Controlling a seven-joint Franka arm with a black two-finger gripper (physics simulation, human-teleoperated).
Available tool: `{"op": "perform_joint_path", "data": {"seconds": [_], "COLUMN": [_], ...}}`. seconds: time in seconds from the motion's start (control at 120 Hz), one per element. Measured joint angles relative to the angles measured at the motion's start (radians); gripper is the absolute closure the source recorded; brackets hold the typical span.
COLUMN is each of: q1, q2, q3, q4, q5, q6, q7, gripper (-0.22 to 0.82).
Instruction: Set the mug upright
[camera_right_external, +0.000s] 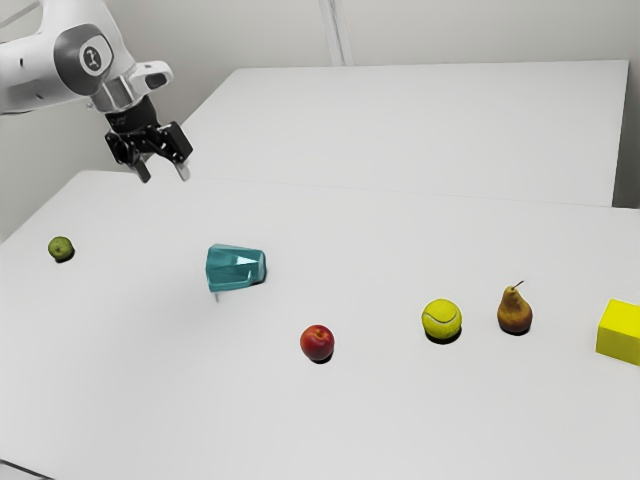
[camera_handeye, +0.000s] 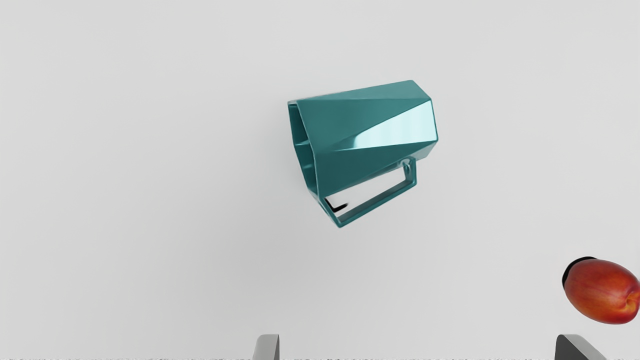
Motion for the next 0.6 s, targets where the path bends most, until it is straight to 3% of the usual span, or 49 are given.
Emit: {"op": "perform_joint_path", "data": {"seconds": [0.408,0.6], "q1": [-0.002,0.012], "q2": [-0.014,-0.002], "q3": [0.008,0.12], "q4": [-0.025,-0.115], "q5": [-0.035,-0.276], "q6": [-0.008,0.001], "q7": [0.002,0.059], "gripper": [0.0,0.0]}}
